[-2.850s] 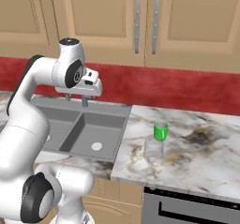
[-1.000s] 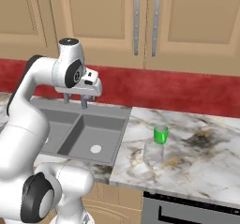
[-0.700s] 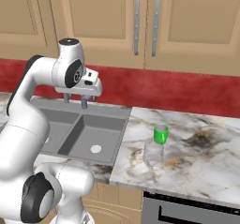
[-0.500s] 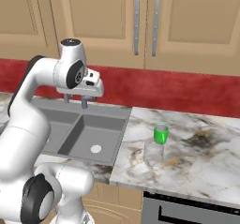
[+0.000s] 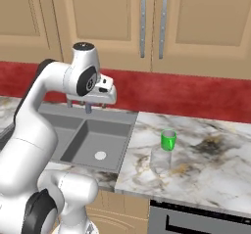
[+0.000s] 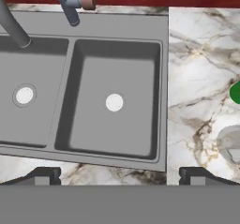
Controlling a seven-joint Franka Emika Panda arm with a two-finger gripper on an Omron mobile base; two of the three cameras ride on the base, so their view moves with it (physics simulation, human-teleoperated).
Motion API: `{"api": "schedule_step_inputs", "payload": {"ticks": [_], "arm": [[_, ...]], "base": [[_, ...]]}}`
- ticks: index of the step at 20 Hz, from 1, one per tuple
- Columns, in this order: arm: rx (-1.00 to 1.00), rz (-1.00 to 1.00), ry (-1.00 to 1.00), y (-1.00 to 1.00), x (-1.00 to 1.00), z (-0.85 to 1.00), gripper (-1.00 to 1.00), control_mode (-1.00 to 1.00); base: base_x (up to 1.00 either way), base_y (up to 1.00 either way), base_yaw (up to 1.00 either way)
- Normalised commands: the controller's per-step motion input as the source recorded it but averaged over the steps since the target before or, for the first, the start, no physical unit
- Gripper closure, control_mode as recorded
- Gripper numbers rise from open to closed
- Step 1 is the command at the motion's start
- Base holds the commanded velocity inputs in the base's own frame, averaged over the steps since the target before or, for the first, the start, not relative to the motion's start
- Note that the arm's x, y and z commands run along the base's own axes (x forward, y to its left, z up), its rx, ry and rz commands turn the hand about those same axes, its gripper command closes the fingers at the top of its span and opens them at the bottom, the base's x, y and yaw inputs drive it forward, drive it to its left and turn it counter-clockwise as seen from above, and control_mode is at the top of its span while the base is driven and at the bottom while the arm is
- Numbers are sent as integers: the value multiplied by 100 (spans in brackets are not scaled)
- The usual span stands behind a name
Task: Place the glass cup in the left basin and the mug in the right basin of the sink.
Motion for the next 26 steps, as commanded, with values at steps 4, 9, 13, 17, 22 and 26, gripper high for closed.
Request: {"api": "schedule_step_inputs", "payload": {"ticks": [4, 9, 13, 17, 22, 26], "arm": [[0, 0, -4, -36, -14, 0, -100, -100], [0, 0, 0, -31, -5, 0, -100, -100], [0, 0, 0, -29, -2, 0, -100, -100], [0, 0, 0, -21, 0, 0, -100, -100], [0, 0, 0, -17, 0, -1, -100, -100], [0, 0, 0, -22, 0, -7, -100, -100]], "base": [[0, 0, 0], [0, 0, 0], [0, 0, 0], [0, 0, 0], [0, 0, 0], [0, 0, 0]]}}
